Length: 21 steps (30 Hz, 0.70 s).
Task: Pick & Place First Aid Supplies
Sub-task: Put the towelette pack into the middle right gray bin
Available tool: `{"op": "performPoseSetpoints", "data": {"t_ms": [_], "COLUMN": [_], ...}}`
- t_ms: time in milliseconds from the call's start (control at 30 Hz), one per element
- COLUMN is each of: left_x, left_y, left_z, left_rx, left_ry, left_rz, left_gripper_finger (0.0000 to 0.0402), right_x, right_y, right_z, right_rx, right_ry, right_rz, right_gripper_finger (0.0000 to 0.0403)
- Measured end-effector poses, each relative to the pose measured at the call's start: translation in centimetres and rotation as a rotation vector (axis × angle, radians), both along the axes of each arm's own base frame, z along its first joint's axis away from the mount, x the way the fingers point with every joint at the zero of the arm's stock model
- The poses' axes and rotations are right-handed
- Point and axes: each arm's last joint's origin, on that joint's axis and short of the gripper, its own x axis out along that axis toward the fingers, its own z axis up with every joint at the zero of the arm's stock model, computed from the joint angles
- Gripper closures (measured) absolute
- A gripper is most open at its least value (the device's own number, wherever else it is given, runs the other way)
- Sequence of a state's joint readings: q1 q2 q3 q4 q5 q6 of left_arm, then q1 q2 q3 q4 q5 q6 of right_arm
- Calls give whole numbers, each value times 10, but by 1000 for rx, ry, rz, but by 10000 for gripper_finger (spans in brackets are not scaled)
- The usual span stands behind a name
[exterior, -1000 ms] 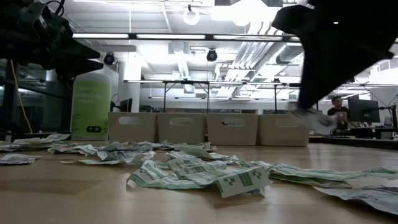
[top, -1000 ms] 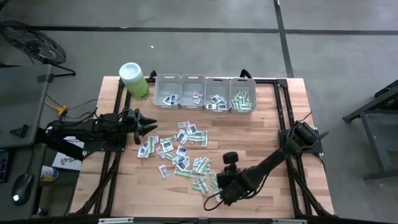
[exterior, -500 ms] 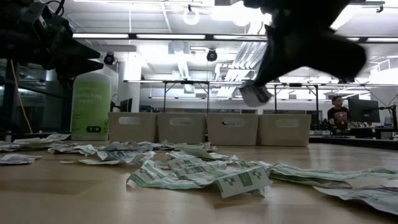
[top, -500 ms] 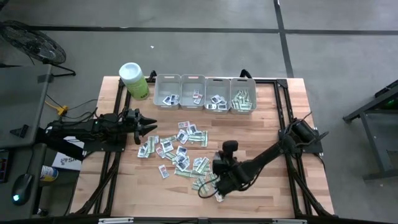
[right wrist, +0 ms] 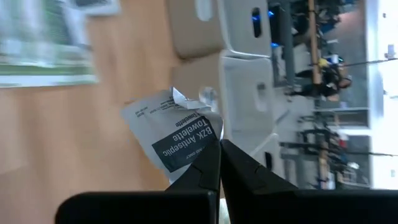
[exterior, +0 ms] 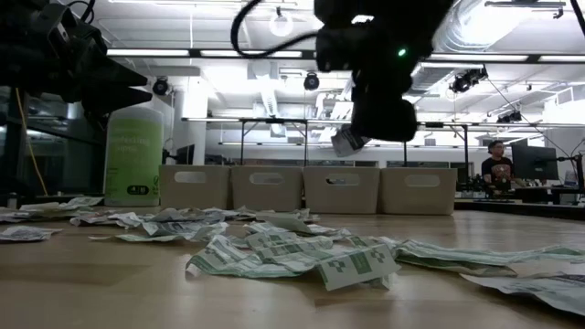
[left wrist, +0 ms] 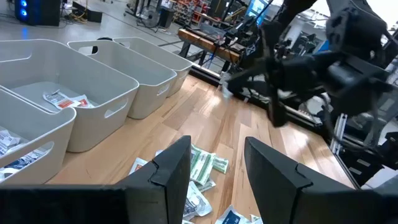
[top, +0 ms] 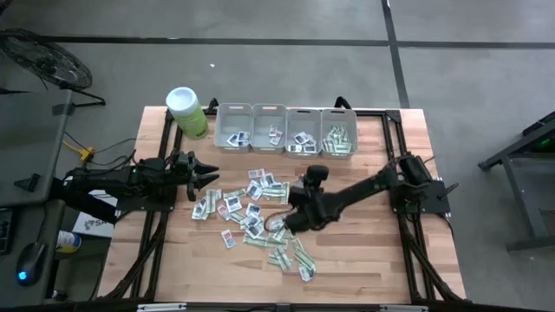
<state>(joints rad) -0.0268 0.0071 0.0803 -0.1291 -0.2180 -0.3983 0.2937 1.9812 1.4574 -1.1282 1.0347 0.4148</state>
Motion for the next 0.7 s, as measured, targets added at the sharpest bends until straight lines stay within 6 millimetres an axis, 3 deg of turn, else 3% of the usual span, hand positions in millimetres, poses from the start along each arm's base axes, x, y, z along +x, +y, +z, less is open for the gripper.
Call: {"op": "performPoseSetpoints", "data": {"t_ms": [400,700], "left_x": [0,0], "left_y": [0,0], "left_z": [0,0], "left_rx": [0,0], "left_ry": [0,0], "left_rz": [0,0], "left_gripper_finger": [252,252], "right_x": [10,18], "right_y": [-82,-133], "right_z": [2,2], "right_rx": [-110,-95], "right_ry": [272,533], "right_rz": [-57,38], "right_gripper_finger": [403,403]}}
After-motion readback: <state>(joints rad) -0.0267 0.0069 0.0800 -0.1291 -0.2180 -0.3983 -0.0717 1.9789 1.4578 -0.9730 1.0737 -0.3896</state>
